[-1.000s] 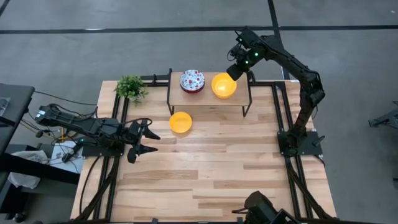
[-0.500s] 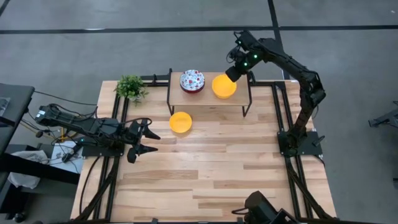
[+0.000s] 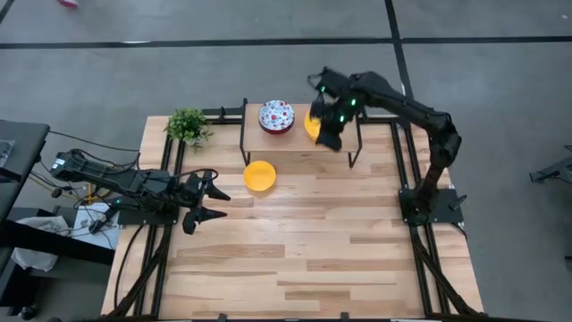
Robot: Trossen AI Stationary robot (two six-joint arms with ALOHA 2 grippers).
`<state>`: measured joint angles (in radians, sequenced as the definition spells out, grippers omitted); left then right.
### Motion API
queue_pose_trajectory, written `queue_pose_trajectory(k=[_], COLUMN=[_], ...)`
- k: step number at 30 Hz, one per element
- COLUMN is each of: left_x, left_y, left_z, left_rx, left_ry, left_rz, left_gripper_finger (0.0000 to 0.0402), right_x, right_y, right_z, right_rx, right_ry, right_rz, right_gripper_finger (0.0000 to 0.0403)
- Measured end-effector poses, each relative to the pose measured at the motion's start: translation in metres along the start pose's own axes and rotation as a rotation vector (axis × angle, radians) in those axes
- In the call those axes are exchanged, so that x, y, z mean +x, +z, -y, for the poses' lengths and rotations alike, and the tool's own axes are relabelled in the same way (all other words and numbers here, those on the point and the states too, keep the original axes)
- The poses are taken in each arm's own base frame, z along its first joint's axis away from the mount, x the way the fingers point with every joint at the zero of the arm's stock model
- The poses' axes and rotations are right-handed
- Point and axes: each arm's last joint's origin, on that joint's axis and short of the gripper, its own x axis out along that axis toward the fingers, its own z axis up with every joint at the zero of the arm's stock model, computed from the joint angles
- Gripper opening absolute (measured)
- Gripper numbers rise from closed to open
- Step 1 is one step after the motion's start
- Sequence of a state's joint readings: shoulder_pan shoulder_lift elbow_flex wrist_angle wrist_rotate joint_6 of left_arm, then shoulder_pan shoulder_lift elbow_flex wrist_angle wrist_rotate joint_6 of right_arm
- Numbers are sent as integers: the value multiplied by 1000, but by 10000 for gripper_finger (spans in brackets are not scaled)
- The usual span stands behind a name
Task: Pick & Place Mini bowls
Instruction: Stack the yellow bowl on top of the yellow bowl on the shelf
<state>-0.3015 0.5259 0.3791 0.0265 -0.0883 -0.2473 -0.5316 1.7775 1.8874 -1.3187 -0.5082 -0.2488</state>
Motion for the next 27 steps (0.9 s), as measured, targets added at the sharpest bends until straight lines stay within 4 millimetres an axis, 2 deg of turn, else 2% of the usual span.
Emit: queue_pose_trajectory(k=[6, 14, 17, 20, 23, 27], left_x=[0, 0, -1, -1, -1, -2], left_y=[0, 7, 11, 14, 16, 17], left_z=[0, 2, 3, 3, 4, 4], left_rx=[-4, -10, -15, -17, -12, -11], left_ry=[0, -18, -30, -37, -40, -43], left_rz=[1, 70, 116, 148, 162, 174], left_gripper_finger=[242, 242, 242, 242, 242, 242], right_x=[25, 38, 31, 15, -5, -20], right_y=[3, -4, -12, -27, -43, -73], right_z=[-50, -89, -99, -102, -104, -104], right_rx=[-162, -196, -196, -164, -136, -96], right_ry=[37, 66, 63, 0, -51, -60], right_rz=[-97, -183, -184, -145, -24, 148], right_gripper_finger=[0, 0, 0, 0, 0, 0])
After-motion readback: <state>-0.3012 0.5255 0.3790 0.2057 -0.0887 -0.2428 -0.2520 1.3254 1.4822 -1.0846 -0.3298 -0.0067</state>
